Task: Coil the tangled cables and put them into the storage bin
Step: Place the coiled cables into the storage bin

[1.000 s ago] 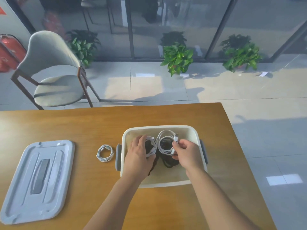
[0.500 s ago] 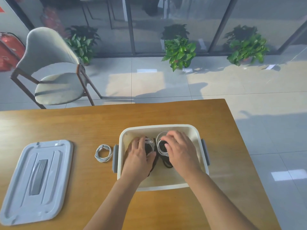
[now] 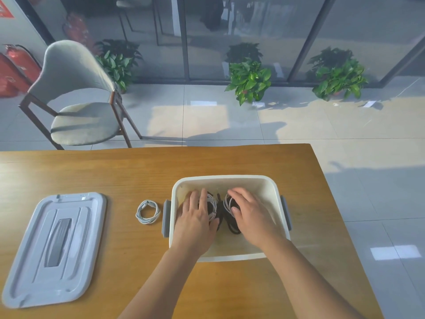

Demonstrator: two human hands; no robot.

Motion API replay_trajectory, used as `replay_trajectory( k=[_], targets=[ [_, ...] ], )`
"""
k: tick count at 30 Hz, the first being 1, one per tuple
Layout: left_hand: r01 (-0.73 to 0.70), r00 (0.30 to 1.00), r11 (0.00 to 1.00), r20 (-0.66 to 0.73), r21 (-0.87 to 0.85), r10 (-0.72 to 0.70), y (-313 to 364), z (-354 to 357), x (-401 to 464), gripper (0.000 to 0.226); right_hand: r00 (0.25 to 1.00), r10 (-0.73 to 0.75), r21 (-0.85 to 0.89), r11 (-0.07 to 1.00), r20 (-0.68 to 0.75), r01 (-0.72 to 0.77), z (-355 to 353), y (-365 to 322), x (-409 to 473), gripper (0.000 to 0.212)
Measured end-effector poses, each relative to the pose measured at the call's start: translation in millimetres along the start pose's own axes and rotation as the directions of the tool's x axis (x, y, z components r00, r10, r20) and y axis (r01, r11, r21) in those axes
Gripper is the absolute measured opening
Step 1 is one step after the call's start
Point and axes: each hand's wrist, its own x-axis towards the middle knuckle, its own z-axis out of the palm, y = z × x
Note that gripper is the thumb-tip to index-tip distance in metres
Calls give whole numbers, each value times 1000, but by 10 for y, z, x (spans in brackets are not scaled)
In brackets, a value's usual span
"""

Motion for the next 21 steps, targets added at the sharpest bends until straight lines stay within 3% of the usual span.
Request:
replay_trajectory(
  k=[6,11,15,21],
  targets=[
    [-132,978,991,-162,-5,130,-163,-324,-524,74,993,-51,146,987,-104,66,-119,-579,-157,45],
    [-7,975,997,-223,-71,-9,-757,-502,-884,70,976,-135,272,946,-170,179,39,-1349,-218,39],
    [85,967,990,-231,-115,-110,-1223,-558,-1058,72,973,-205,317,920,-106,229,391,-1882,-245,37],
    [152,960,973,-208,-176,-188,-1769,-506,-1091,69,988,-156,319,937,17,143,1042,-2276,-128,53]
  ],
)
